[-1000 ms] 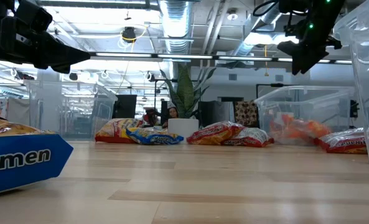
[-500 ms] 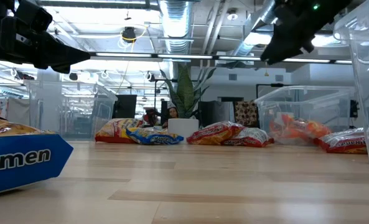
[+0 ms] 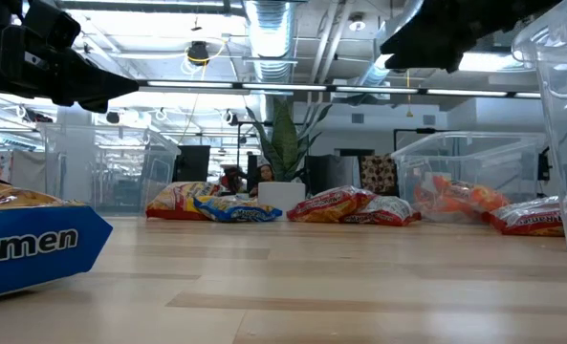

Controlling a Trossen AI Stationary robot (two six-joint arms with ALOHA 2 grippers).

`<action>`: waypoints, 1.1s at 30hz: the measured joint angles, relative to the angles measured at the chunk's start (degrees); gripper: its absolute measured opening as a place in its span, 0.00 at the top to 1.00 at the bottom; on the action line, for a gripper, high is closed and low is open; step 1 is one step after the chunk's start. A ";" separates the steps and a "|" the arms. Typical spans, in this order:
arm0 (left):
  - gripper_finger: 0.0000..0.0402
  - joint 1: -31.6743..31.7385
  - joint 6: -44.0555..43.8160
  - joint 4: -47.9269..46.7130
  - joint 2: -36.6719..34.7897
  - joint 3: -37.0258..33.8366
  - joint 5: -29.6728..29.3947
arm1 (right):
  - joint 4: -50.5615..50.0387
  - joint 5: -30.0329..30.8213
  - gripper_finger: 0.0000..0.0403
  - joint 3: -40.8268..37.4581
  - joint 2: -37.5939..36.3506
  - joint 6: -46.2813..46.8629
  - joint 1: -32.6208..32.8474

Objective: Sort Maruchan noodles
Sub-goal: Put the orange noodle pack in the top right transparent bin

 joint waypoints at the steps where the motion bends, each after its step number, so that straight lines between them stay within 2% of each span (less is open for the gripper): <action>1: 1.00 -0.01 0.00 0.00 0.00 -0.01 0.00 | 0.38 -0.01 0.42 0.00 0.00 -0.05 -0.41; 9: 1.00 -0.01 0.00 0.00 0.00 0.00 0.00 | 2.44 -0.63 0.42 0.00 2.00 -0.22 -5.42; 17: 1.00 0.00 0.00 0.00 0.02 -0.01 0.00 | 8.23 -8.92 0.43 0.00 8.82 -5.06 -10.16; 24: 1.00 -0.01 -2.30 -0.48 0.00 0.71 -0.02 | 16.04 -13.02 0.44 0.07 11.61 -11.27 -9.49; 33: 1.00 -0.01 -4.10 -0.42 -0.02 2.09 0.01 | 16.60 -13.29 0.44 1.76 11.73 -15.72 -8.90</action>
